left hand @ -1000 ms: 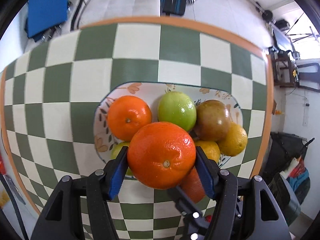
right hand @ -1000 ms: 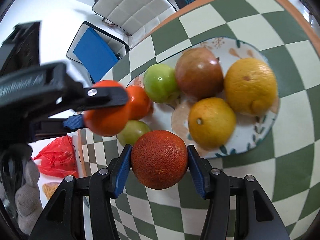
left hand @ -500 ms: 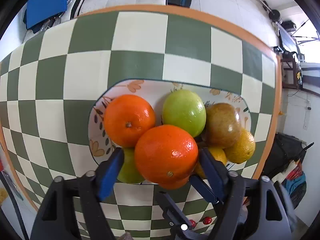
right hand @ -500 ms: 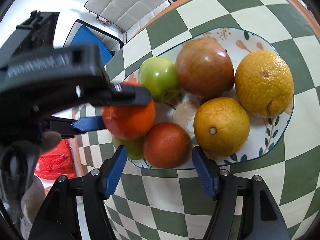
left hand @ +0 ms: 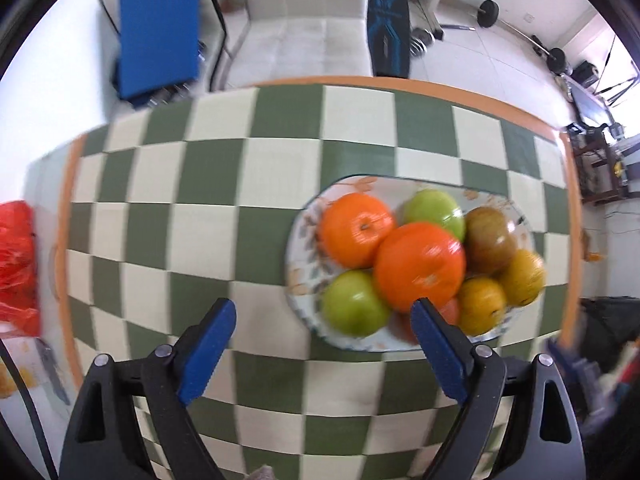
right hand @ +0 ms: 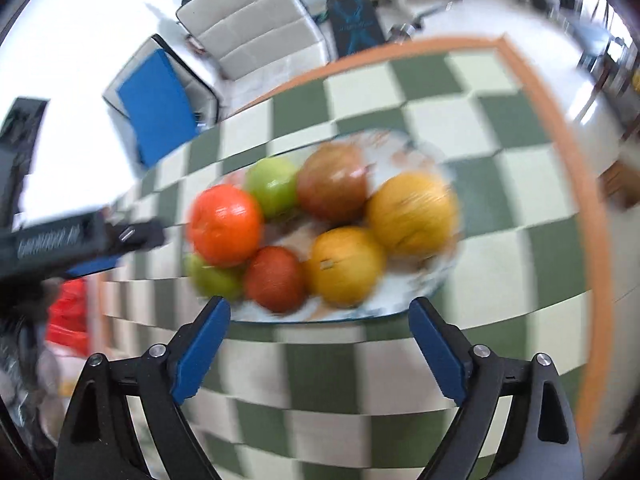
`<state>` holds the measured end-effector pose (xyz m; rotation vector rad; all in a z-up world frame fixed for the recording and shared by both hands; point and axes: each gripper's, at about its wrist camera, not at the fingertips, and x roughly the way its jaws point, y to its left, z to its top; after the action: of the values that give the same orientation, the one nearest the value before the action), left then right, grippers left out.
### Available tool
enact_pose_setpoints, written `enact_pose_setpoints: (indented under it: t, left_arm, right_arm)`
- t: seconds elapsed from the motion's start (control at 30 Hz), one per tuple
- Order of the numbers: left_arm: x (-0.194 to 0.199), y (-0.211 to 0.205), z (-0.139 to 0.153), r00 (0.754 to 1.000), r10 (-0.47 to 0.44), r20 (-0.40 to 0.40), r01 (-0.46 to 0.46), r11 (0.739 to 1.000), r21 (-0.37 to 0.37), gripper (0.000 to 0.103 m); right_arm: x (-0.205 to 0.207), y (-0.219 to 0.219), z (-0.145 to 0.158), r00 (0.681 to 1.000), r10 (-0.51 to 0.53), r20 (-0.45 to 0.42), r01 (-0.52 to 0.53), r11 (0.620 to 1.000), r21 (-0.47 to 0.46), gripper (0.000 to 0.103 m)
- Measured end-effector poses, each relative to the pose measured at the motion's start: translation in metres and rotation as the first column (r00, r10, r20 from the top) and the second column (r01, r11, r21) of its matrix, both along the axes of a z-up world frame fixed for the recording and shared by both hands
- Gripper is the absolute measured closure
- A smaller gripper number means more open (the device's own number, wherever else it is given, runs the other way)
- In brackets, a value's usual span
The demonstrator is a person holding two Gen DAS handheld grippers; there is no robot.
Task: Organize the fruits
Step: 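Withdraw both tools from the plate toward the cherry tomatoes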
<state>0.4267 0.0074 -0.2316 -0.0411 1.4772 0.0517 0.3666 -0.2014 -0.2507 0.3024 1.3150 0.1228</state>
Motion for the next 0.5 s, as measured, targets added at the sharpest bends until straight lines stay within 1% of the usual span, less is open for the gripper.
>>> enact_pose_setpoints:
  t: [0.07, 0.23, 0.37, 0.5]
  left_arm:
    - [-0.016, 0.000, 0.001, 1.000, 0.001, 0.027, -0.002, 0.999, 0.034, 0.014]
    - [-0.043, -0.001, 0.004, 0.997, 0.014, 0.071, -0.018, 0.998, 0.063, 0.014]
    - [-0.058, -0.002, 0.010, 0.995, 0.039, 0.096, -0.044, 0.998, 0.049, 0.014]
    - [-0.071, -0.006, 0.024, 0.990, 0.041, 0.136, -0.048, 0.998, 0.046, 0.014]
  right_arm:
    - [-0.002, -0.005, 0.008, 0.999, 0.015, 0.031, -0.012, 0.996, -0.088, 0.009]
    - [-0.002, -0.021, 0.026, 0.997, 0.036, 0.069, -0.023, 0.981, -0.192, 0.009]
    - [-0.010, -0.025, 0.038, 0.994, 0.055, 0.089, -0.034, 0.974, -0.225, 0.009]
    - [-0.019, -0.024, 0.051, 0.992, 0.064, 0.111, -0.036, 0.972, -0.233, 0.009]
